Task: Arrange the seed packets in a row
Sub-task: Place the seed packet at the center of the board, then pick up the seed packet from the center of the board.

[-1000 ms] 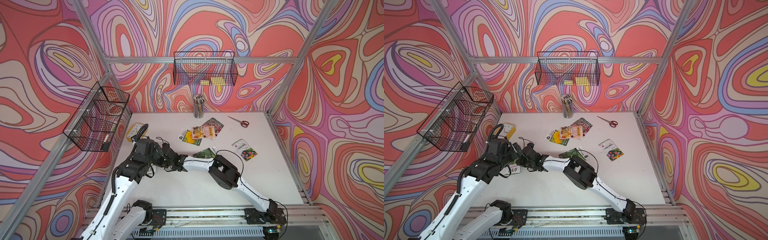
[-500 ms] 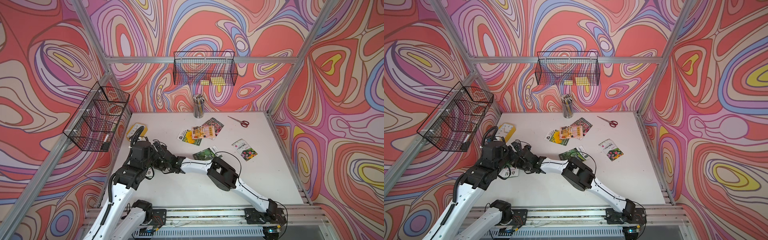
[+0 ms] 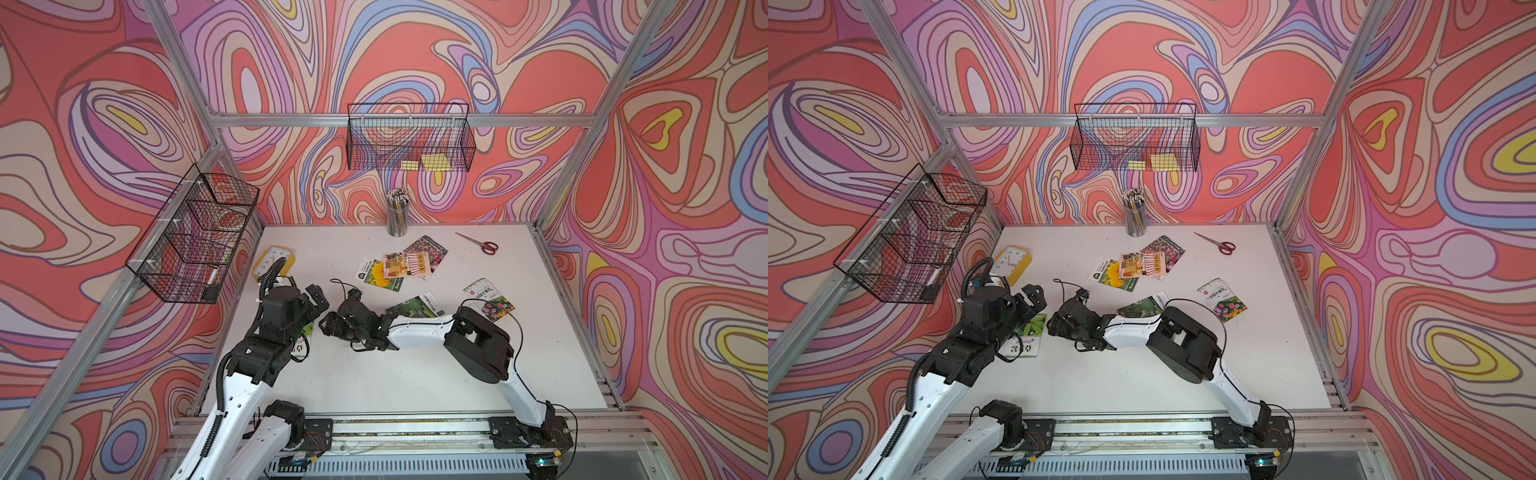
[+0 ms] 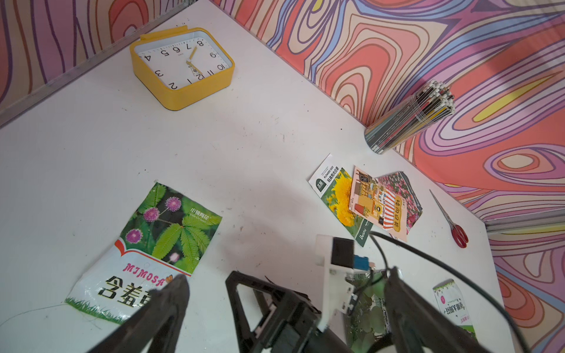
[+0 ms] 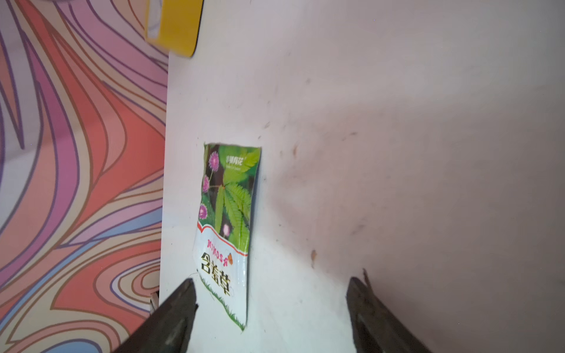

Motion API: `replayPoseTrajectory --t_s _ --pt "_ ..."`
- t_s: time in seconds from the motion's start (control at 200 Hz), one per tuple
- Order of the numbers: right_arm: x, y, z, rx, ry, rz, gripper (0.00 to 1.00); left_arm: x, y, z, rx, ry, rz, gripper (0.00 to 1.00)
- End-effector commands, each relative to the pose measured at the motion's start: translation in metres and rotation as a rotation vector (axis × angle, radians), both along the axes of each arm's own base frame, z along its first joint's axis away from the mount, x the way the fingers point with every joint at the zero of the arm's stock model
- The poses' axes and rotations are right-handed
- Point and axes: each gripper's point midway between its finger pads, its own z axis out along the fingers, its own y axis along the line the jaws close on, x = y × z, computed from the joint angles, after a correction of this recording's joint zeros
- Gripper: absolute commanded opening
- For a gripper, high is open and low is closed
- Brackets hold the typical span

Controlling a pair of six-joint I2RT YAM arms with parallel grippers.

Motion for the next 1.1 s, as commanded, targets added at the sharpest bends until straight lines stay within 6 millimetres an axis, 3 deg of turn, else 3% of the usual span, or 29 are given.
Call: replayPoseTrajectory --t_s 0.0,0.085,0.225,0.31,0.511,0.661,0.781,0.901,1.092 --pt "0.018 -0.049 0.018 -0.039 -0.063 -0.088 0.79 0.011 -0.016 -0.007 -0.065 -0.008 -0.049 0.99" --pt "0.018 -0.088 0.03 -0.058 -0.083 -0.144 0.79 0.026 -0.042 -0.02 -0.119 0.008 -0.159 0.99" --pt "0.022 -0.16 0.051 -0.112 -0.111 -0.268 0.79 0.056 -0.11 -0.057 -0.245 0.162 -0.422 0.92" --pt "0.027 -0.199 0.045 -0.103 -0.046 -0.326 0.79 0.069 -0.139 -0.085 -0.219 0.273 -0.519 0.91" --pt "0.026 -0.26 0.033 -0.135 0.017 -0.392 0.78 0.094 -0.188 -0.131 -0.151 0.366 -0.746 0.91" --pt "0.024 -0.297 0.02 -0.1 0.087 -0.428 0.78 0.103 -0.208 -0.16 -0.14 0.418 -0.864 0.89" --pt "0.021 -0.312 0.016 -0.109 0.109 -0.433 0.78 0.103 -0.219 -0.172 -0.179 0.44 -0.915 0.89" --pt "0.03 -0.328 0.011 -0.123 0.13 -0.433 0.78 0.093 -0.217 -0.188 -0.192 0.524 -0.889 0.87" --pt "0.058 -0.344 0.003 -0.178 0.125 -0.376 0.77 0.064 -0.208 -0.197 -0.273 0.585 -0.807 0.88"
